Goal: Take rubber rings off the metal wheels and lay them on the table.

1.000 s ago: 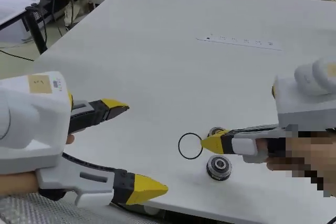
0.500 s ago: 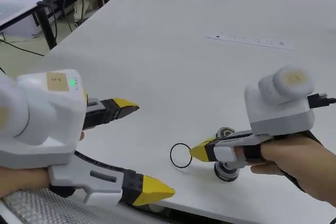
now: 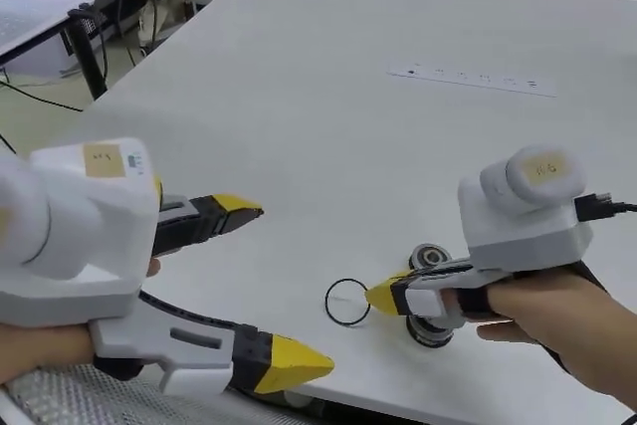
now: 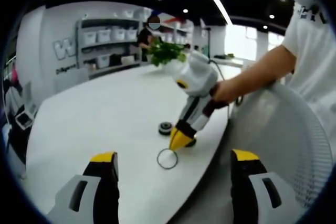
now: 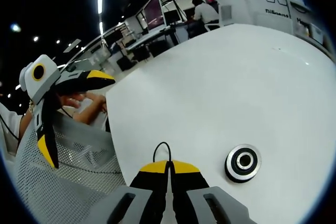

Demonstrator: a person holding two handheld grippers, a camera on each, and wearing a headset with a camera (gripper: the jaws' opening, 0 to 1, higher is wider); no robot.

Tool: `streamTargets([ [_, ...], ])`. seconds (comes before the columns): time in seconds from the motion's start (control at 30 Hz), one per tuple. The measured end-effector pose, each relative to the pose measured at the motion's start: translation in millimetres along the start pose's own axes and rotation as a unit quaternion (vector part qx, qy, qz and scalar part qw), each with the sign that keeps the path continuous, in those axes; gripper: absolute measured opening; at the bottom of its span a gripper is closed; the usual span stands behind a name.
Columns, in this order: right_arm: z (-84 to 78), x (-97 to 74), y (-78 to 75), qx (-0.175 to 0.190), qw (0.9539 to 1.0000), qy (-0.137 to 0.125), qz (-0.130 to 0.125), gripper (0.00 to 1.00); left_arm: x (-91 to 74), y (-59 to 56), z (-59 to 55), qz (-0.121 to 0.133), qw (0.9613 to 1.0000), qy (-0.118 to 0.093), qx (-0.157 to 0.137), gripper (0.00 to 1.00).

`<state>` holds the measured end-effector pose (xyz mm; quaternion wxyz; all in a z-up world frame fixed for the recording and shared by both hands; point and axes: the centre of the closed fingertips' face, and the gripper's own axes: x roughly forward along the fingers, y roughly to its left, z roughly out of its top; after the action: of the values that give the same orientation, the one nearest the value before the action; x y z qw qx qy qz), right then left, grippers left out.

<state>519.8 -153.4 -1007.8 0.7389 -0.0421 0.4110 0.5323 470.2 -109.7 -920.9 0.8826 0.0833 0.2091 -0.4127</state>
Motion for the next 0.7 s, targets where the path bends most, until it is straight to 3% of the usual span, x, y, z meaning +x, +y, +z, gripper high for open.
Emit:
streamTargets([
  [0.6, -4.9, 2.6, -4.6, -0.013, 0.9998, 0.006, -0.015, 0.07, 0.2, 1.5, -2.7, 0.002, 1.0000, 0.007, -0.003, 0.88],
  [0.7, 0.1, -2.4, -5.1, -0.011, 0.9998, -0.004, -0.014, 0.08, 0.1, 1.6, -3.3, 0.002, 1.0000, 0.008, -0.002, 0.88],
])
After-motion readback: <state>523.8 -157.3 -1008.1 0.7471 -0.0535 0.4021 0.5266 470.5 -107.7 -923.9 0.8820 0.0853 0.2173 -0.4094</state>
